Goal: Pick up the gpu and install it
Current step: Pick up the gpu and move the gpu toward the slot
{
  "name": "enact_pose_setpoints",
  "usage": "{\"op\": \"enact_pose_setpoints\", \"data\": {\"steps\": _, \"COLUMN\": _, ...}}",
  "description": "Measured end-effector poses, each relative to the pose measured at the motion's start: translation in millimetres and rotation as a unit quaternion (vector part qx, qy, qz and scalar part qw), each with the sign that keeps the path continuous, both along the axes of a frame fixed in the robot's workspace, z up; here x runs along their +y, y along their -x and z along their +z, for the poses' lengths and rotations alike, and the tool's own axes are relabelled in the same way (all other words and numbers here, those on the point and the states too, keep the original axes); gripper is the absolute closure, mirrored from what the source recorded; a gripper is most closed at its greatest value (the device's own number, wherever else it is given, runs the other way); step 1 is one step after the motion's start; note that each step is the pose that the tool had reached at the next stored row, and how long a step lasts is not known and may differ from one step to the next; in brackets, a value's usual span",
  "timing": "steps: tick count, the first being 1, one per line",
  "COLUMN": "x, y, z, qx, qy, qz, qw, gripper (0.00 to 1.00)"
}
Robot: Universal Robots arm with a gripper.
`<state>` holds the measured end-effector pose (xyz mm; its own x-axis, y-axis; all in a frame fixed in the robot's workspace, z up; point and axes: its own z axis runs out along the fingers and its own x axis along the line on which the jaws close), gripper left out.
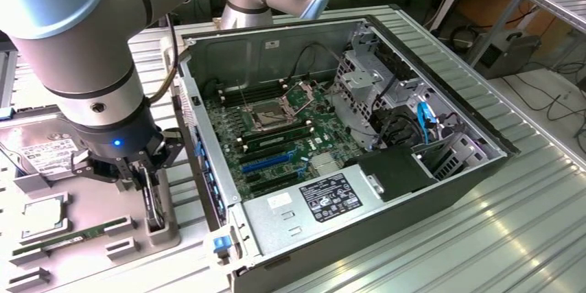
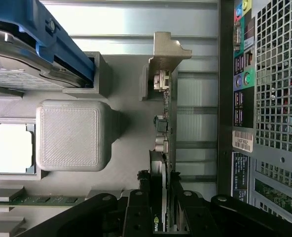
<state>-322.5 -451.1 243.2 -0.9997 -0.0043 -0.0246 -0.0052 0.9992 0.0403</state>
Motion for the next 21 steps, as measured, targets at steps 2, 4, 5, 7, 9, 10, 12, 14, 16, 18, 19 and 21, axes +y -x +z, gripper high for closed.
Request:
{"op": "enact_pose_setpoints", "data": {"steps": 2, "x": 0.0, "y": 0.0, "z": 0.1, "qx": 0.0000, "qy": 0.0000, "qz": 0.000, "qw": 1.0000, "gripper": 0.74}}
{"op": "enact_pose_setpoints", "data": {"steps": 4, "x": 0.0, "y": 0.0, "z": 1.2, "qx": 0.0001, "qy": 0.0001, "qz": 0.000, "qw": 1.0000, "gripper": 0.74}}
{"op": "enact_pose_setpoints", "data": {"steps": 5, "x": 0.0, "y": 0.0, "z": 2.7, "qx": 0.0000, "qy": 0.0000, "qz": 0.000, "qw": 1.0000, "gripper": 0.74}}
{"op": "enact_pose_setpoints", "data": {"steps": 7, "x": 0.0, "y": 0.0, "z": 6.6, "qx": 0.0000, "qy": 0.0000, "qz": 0.001, "qw": 1.0000, "gripper": 0.74}}
{"op": "enact_pose_setpoints", "data": {"steps": 9, "x": 0.0, "y": 0.0, "z": 11.0, "qx": 0.0000, "qy": 0.0000, "qz": 0.002, "qw": 1.0000, "gripper": 0.74}}
{"op": "enact_pose_setpoints", "data": {"steps": 10, "x": 0.0, "y": 0.0, "z": 13.7, "qx": 0.0000, "qy": 0.0000, "qz": 0.002, "qw": 1.0000, "gripper": 0.74}}
{"op": "enact_pose_setpoints", "data": {"steps": 12, "x": 0.0, "y": 0.0, "z": 20.0, "qx": 0.0000, "qy": -0.0001, "qz": 0.003, "qw": 1.0000, "gripper": 0.74}}
{"op": "enact_pose_setpoints", "data": {"steps": 14, "x": 0.0, "y": 0.0, "z": 27.7, "qx": 0.0000, "qy": -0.0001, "qz": 0.003, "qw": 1.0000, "gripper": 0.74}}
{"op": "enact_pose_setpoints", "data": {"steps": 16, "x": 0.0, "y": 0.0, "z": 36.6, "qx": 0.0000, "qy": -0.0002, "qz": 0.004, "qw": 1.0000, "gripper": 0.74}}
{"op": "enact_pose_setpoints", "data": {"steps": 18, "x": 0.0, "y": 0.0, "z": 46.9, "qx": 0.0000, "qy": -0.0004, "qz": 0.004, "qw": 1.0000, "gripper": 0.74}}
{"op": "enact_pose_setpoints", "data": {"steps": 19, "x": 0.0, "y": 0.0, "z": 51.2, "qx": 0.0000, "qy": -0.0005, "qz": 0.004, "qw": 1.0000, "gripper": 0.74}}
{"op": "enact_pose_setpoints", "data": {"steps": 21, "x": -0.1, "y": -0.1, "z": 60.4, "qx": 0.0001, "qy": -0.0006, "qz": 0.005, "qw": 1.0000, "gripper": 0.74}}
